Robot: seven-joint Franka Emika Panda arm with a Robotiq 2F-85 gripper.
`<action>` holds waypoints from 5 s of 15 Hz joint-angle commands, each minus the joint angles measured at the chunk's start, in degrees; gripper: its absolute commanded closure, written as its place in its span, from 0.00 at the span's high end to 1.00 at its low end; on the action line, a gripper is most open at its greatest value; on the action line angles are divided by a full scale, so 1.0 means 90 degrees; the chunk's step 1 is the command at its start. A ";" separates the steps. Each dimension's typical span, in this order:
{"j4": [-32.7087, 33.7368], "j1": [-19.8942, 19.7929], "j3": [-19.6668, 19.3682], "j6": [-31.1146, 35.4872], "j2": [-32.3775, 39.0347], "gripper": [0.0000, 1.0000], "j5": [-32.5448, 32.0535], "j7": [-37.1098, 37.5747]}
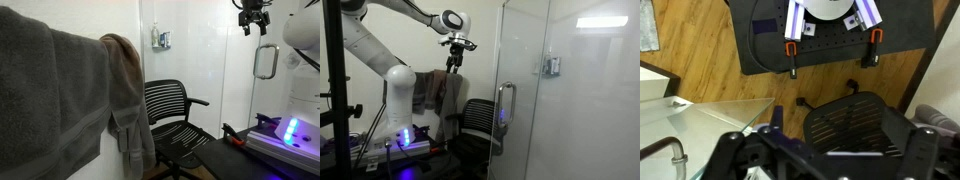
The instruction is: Close the shower door
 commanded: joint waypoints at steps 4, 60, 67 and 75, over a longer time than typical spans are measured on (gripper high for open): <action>-0.0198 -0.0110 -0.0109 0.0693 -0.0548 1.00 0.0122 0.0242; 0.1023 -0.2096 -0.0663 1.0721 0.3834 1.00 0.0248 0.1927; 0.1265 -0.2060 -0.0353 0.8677 0.3686 1.00 0.0115 0.2041; 0.0843 -0.1527 -0.0848 0.7660 0.2878 1.00 0.0279 0.0559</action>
